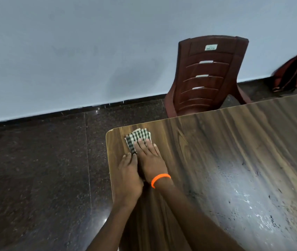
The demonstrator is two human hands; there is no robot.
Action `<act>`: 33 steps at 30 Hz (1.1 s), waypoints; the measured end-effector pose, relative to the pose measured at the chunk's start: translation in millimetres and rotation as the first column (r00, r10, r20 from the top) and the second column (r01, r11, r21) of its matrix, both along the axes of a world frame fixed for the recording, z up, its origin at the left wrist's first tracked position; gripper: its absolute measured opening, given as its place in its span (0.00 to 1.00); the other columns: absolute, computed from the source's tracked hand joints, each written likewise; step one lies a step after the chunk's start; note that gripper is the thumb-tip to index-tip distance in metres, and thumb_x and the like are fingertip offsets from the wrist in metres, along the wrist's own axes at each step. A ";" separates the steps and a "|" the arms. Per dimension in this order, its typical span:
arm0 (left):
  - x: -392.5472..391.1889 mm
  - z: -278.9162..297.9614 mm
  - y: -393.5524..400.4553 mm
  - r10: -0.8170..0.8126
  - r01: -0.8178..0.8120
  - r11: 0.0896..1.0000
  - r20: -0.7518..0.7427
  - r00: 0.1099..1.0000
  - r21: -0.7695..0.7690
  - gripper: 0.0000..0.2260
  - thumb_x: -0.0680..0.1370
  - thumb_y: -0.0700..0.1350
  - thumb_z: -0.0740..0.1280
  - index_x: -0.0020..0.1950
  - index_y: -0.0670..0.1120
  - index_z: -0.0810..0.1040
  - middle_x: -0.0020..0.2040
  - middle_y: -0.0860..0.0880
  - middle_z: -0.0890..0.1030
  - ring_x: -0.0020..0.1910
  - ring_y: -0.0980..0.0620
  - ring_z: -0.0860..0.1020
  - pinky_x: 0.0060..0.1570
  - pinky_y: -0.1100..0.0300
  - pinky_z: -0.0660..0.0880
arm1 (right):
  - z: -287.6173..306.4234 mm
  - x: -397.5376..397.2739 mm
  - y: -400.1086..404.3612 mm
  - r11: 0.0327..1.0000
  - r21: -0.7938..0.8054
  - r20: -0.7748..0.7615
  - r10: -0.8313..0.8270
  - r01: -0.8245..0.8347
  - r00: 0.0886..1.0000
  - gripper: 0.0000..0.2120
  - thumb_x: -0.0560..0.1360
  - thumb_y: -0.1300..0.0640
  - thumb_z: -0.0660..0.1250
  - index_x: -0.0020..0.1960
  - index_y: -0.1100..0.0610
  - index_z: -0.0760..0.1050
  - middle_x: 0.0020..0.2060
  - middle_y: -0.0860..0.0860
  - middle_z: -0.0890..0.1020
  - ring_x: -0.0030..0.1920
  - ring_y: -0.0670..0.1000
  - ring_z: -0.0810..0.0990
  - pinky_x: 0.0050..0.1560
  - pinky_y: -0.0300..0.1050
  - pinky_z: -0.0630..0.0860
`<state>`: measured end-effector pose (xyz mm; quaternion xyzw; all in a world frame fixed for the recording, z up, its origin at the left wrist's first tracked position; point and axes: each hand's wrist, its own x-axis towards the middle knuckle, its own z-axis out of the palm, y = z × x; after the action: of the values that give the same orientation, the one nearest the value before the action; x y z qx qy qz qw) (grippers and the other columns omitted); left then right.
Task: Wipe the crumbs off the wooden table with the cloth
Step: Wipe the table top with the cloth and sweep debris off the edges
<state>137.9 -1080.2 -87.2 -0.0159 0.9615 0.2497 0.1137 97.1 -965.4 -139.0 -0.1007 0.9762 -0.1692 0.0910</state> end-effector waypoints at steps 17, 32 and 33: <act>-7.2 -4.0 39.6 -0.058 0.091 0.947 0.116 0.992 -0.309 0.30 0.79 0.41 0.68 0.79 0.42 0.60 0.80 0.39 0.57 0.79 0.40 0.59 0.73 0.49 0.65 | -12.8 58.2 74.8 0.935 -0.046 -0.081 -0.355 0.352 0.931 0.26 0.83 0.52 0.56 0.81 0.50 0.58 0.80 0.49 0.60 0.81 0.54 0.53 0.80 0.57 0.53; -7.1 -3.1 34.1 -0.106 0.172 0.937 0.221 0.969 -0.304 0.40 0.73 0.48 0.76 0.79 0.43 0.59 0.80 0.39 0.54 0.78 0.40 0.58 0.68 0.45 0.70 | -9.1 161.3 104.3 0.832 -0.082 -0.003 -0.550 0.548 0.835 0.26 0.85 0.53 0.52 0.82 0.48 0.53 0.82 0.46 0.53 0.82 0.51 0.45 0.82 0.55 0.47; -6.5 -3.1 34.3 -0.102 0.165 0.941 0.216 0.971 -0.297 0.40 0.73 0.48 0.76 0.78 0.43 0.59 0.80 0.40 0.54 0.79 0.40 0.57 0.69 0.44 0.70 | -8.5 182.8 98.3 0.862 -0.083 -0.012 -0.502 0.499 0.865 0.26 0.85 0.53 0.53 0.82 0.48 0.53 0.81 0.46 0.54 0.82 0.51 0.45 0.82 0.54 0.46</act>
<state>131.4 -1045.9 -90.2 0.0069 0.9716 0.0830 0.2214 279.9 -867.2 -147.6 0.1498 0.9630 -0.2228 0.0237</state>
